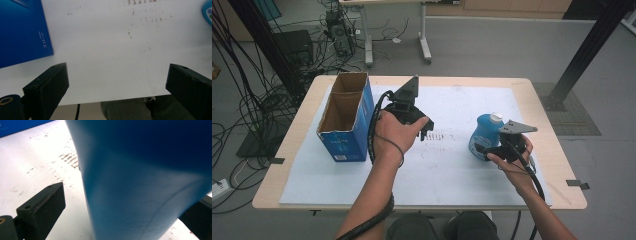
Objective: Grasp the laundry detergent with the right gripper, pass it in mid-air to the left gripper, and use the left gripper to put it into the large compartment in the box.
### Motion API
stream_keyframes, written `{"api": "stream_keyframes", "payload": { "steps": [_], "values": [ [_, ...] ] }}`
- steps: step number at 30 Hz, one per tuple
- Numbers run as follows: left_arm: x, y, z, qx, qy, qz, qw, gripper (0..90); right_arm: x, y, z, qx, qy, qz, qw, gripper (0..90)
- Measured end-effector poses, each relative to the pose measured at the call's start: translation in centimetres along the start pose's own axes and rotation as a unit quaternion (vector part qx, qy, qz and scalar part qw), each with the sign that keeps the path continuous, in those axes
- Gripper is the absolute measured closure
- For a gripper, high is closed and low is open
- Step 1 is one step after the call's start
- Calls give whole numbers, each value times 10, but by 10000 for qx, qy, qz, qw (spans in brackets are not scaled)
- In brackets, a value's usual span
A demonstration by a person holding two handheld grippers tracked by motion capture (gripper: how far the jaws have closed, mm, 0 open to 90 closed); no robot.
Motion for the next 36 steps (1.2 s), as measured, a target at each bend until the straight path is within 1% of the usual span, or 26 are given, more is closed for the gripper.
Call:
{"api": "stream_keyframes", "payload": {
  "steps": [17,24,30,36],
  "values": [
    [0,-2,-1,-12,11,-16,10000,51,0,0,0,50,-26,19,10000,17],
    [0,-1,0,-29,-15,6,10000,51,-1,-2,-1,57,-8,-17,10000,24],
    [-1,-1,-2,-13,-5,4,10000,51,-2,-1,-1,99,-58,-6,9999,60],
    [0,0,-3,-11,20,17,10000,51,-3,-1,1,146,-70,30,9999,119]
  ]
}}
Point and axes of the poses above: each handheld gripper's, and its own axes: y roughly backward along the jaws, x roughly out of its top, z roughly to its right, the point moved 2 cm from there along -y, roughly forward along the jaws, and after that the axes turned 11 degrees about y, right-handed, at the moved point
